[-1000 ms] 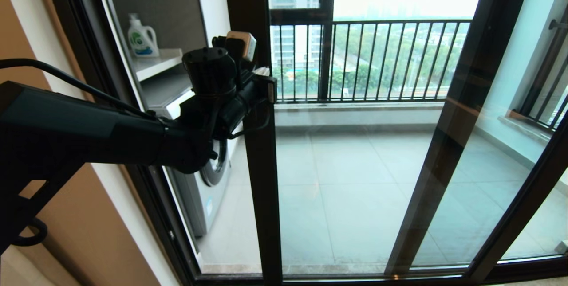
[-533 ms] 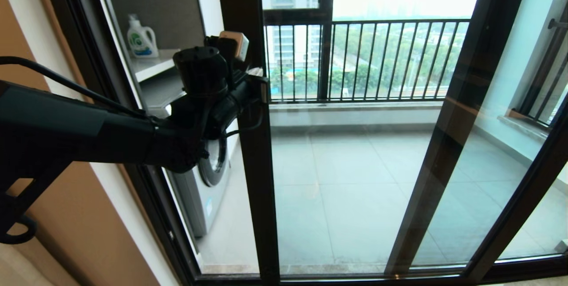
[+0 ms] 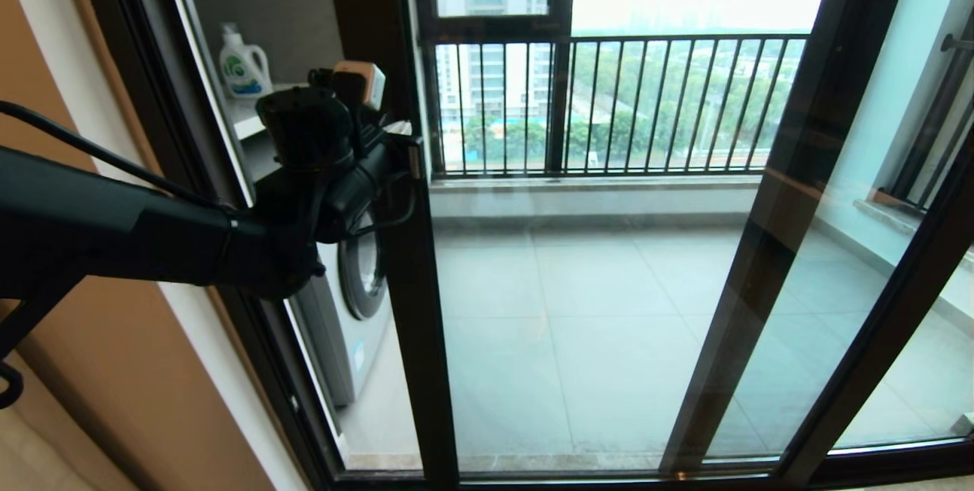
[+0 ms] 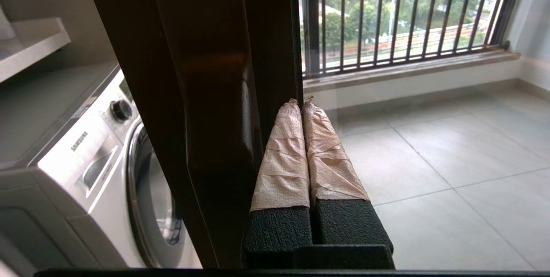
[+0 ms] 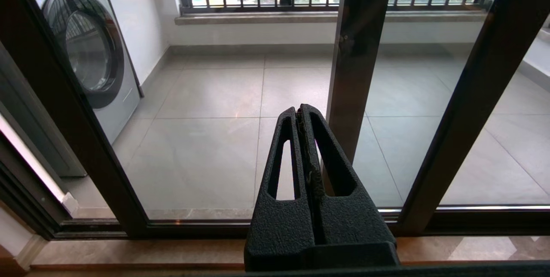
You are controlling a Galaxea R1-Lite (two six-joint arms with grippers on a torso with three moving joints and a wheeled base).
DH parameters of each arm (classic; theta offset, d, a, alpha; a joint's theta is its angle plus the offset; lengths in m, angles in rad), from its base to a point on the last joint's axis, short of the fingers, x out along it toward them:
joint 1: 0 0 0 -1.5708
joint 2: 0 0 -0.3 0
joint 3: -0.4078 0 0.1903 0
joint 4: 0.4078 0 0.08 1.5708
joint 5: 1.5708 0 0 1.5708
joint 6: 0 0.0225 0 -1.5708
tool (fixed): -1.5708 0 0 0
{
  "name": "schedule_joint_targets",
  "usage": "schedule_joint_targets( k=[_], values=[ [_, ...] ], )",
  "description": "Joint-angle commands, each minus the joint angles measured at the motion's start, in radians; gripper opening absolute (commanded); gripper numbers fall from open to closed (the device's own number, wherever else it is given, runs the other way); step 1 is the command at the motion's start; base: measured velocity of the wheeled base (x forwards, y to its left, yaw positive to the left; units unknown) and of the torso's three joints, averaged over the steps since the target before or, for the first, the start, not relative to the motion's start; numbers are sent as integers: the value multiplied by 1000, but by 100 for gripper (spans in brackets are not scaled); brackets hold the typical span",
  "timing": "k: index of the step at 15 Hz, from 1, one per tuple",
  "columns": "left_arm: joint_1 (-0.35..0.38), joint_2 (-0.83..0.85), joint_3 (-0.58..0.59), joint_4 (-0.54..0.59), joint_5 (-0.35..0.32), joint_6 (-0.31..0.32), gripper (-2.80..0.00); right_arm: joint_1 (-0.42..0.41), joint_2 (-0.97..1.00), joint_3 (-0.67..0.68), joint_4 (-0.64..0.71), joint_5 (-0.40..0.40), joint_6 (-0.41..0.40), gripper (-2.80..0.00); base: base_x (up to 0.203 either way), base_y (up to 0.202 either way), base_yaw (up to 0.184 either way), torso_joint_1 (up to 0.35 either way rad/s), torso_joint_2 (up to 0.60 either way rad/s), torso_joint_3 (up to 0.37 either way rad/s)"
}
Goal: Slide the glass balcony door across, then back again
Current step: Close the slid door
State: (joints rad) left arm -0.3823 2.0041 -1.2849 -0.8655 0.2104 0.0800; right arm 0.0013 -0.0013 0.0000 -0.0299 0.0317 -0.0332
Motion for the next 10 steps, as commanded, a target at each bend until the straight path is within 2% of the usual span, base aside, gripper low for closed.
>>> schedule_joint_targets(
  k=[1,5,10],
  values=[
    [22,-53,77,-25,-12,-1,-280,0,1,12,-1,1,-1,-280,0,0,0,0,0,0],
    [83,-130,214,-84,-33,-2,-280,0,1,12,-1,1,-1,-280,0,0,0,0,0,0],
    [211,-134,228,-86,-95,-2,-280,0,1,12,-1,1,-1,-280,0,0,0,0,0,0]
  ],
)
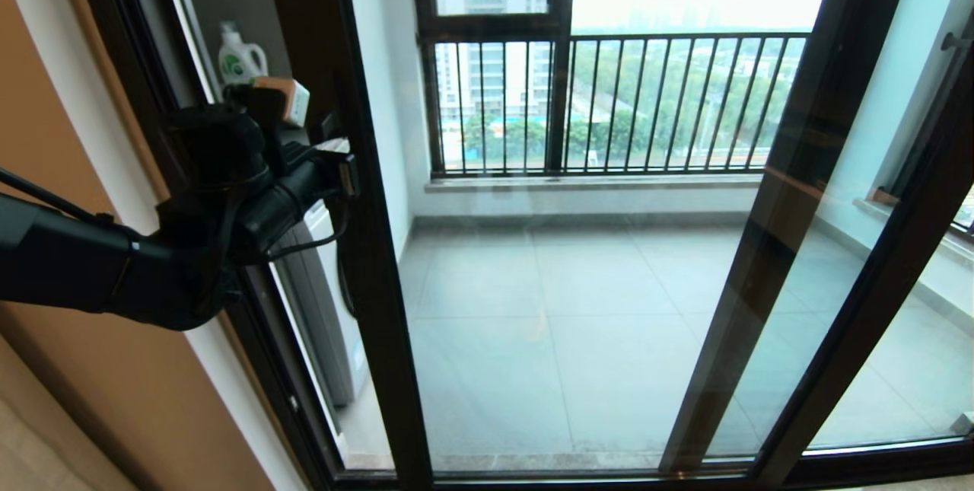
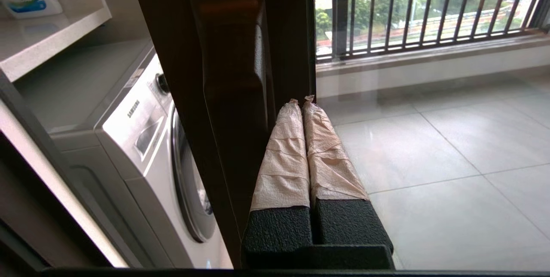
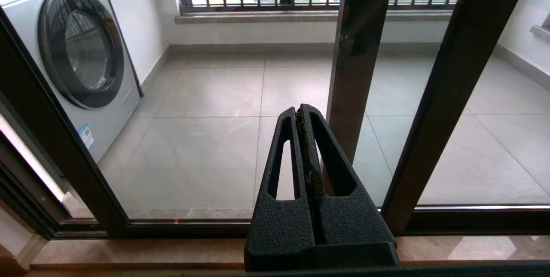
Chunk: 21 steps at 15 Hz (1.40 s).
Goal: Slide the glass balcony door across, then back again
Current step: Close the slid door
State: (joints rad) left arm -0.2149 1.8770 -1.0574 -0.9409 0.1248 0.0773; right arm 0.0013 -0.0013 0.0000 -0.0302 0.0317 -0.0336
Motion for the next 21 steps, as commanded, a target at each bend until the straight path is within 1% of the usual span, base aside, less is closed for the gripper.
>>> schedule_joint_targets(
  k=[1,4,9,10,12,14,17,19,20,21],
  values=[
    [73,-3,1,-10,-32,0,-280,0,1,12,0,1,0,-280,0,0,0,0,0,0],
    [133,12,-1,-10,-47,0,-280,0,1,12,0,1,0,-280,0,0,0,0,0,0],
    [188,11,15,-11,-59,-5,-280,0,1,12,0,1,-1,-280,0,0,0,0,0,0],
    [198,7,27,-17,-63,-6,-280,0,1,12,0,1,0,-280,0,0,0,0,0,0],
    [215,6,45,-65,-72,-6,-280,0,1,12,0,1,0,-280,0,0,0,0,0,0],
    [220,10,72,-117,-73,-4,-280,0,1,12,0,1,0,-280,0,0,0,0,0,0],
    [213,-38,110,-149,-76,-4,-280,0,1,12,0,1,0,-280,0,0,0,0,0,0],
    [191,-111,142,-160,-105,-1,-280,0,1,12,0,1,-1,-280,0,0,0,0,0,0],
    [184,-133,157,-162,-138,2,-280,0,1,12,0,1,0,-280,0,0,0,0,0,0],
    [183,-137,161,-162,-142,2,-280,0,1,12,0,1,0,-280,0,0,0,0,0,0]
  ],
)
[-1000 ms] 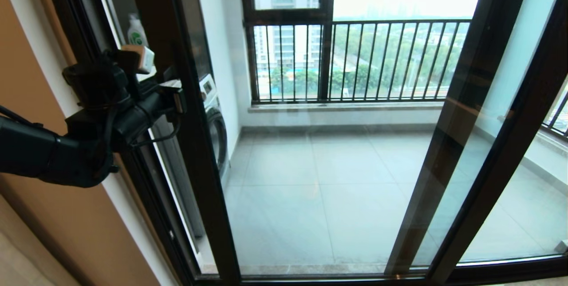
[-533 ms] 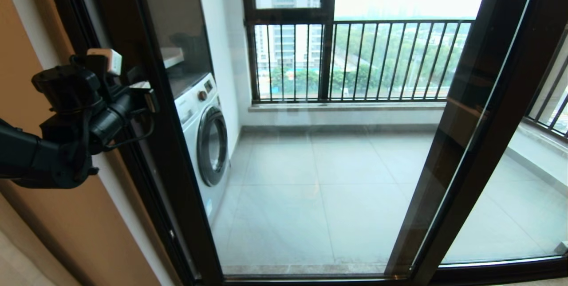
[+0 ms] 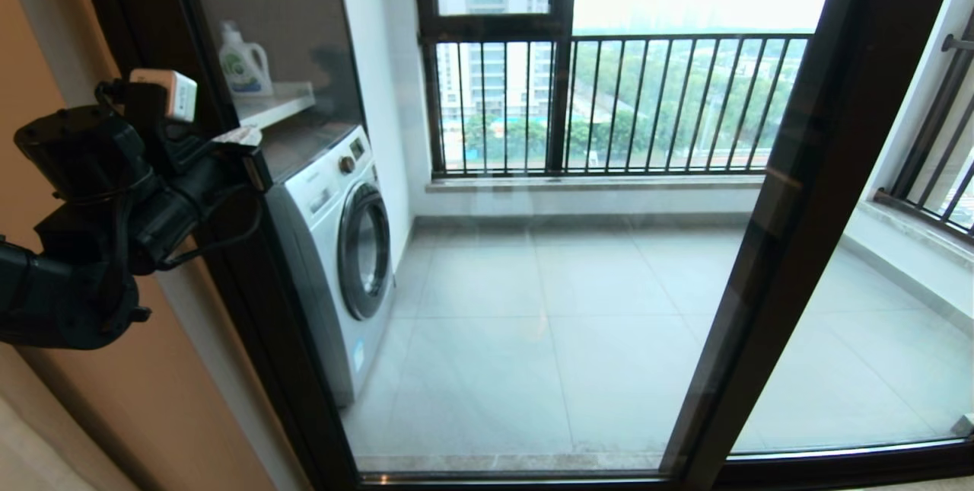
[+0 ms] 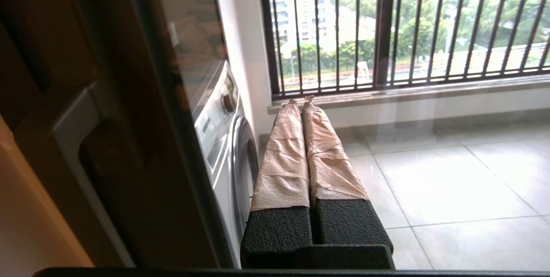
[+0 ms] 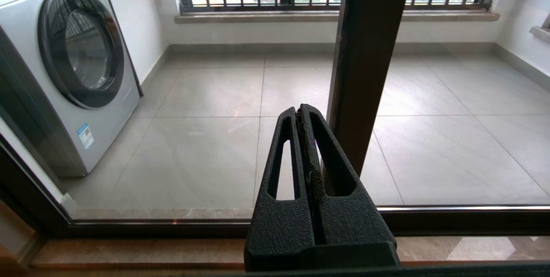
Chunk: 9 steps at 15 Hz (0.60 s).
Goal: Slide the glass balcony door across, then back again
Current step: Close the slid door
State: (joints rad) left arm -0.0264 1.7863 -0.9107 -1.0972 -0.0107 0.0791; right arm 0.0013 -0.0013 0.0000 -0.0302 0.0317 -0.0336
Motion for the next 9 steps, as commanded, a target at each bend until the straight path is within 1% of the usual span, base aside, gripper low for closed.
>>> schedule_joint_targets(
  k=[1,4,6,7,8,9],
  values=[
    [-4,-54,20,-6,-6,-2,-280,0,1,12,0,1,0,-280,0,0,0,0,0,0],
    [-1,-62,62,-9,-7,-7,-280,0,1,12,0,1,-2,-280,0,0,0,0,0,0],
    [29,-62,76,-10,-12,-22,-280,0,1,12,0,1,0,-280,0,0,0,0,0,0],
    [49,-63,76,-10,-20,-31,-280,0,1,12,0,1,0,-280,0,0,0,0,0,0],
    [96,-62,78,-10,-50,-43,-280,0,1,12,0,1,-2,-280,0,0,0,0,0,0],
    [155,-62,87,-10,-102,-51,-280,0,1,12,0,1,0,-280,0,0,0,0,0,0]
  ],
)
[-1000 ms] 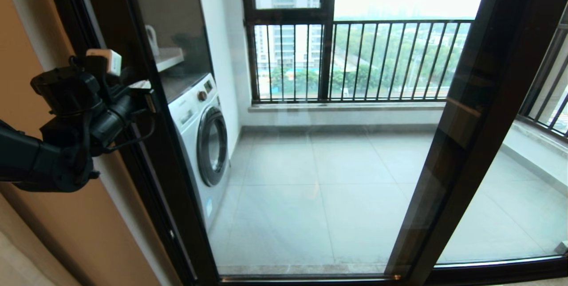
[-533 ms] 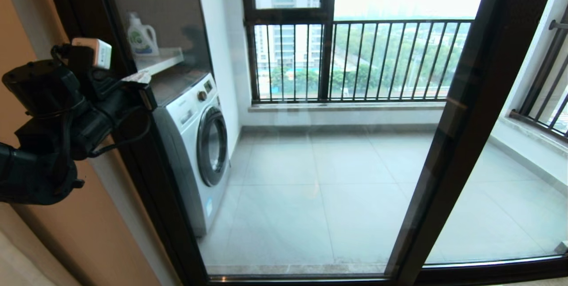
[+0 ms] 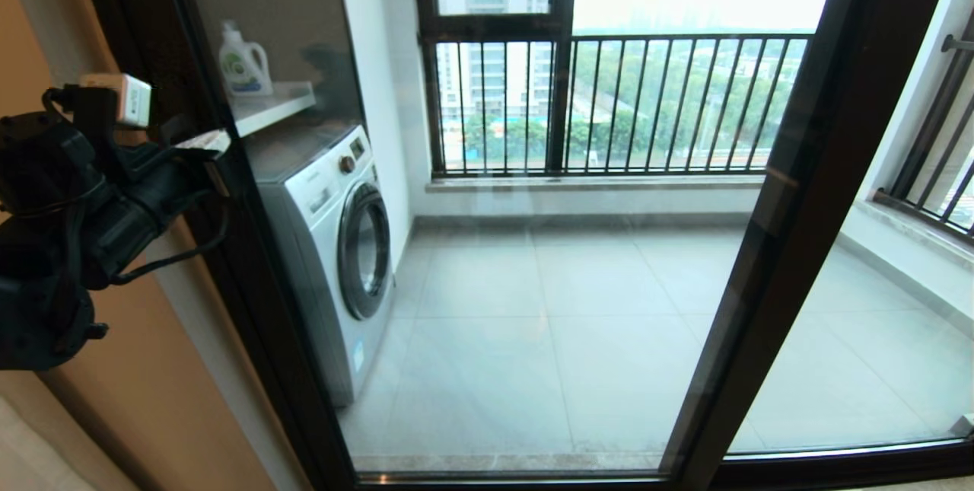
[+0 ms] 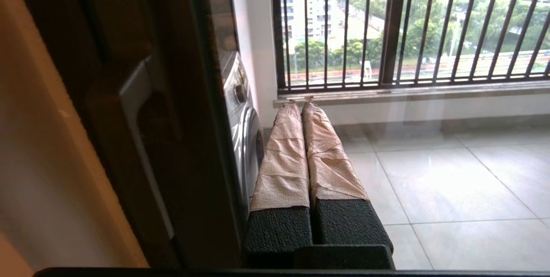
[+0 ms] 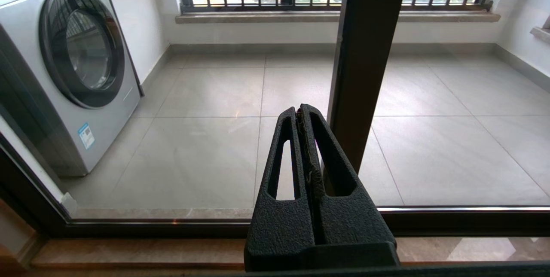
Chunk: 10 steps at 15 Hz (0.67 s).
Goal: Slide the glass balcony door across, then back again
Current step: Close the slid door
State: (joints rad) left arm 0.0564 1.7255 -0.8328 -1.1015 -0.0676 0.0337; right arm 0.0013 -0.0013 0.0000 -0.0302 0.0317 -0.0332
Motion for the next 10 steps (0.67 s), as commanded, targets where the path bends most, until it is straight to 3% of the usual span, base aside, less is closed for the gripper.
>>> schedule_joint_targets(
  k=[1,4,10],
  values=[
    [140,-1,18,-5,-117,-11,-280,0,1,12,0,1,-1,-280,0,0,0,0,0,0],
    [338,29,28,-4,-334,-19,-280,0,1,12,0,1,-1,-280,0,0,0,0,0,0],
    [362,110,41,-10,-362,-15,-280,0,1,12,0,1,-1,-280,0,0,0,0,0,0]
  ],
)
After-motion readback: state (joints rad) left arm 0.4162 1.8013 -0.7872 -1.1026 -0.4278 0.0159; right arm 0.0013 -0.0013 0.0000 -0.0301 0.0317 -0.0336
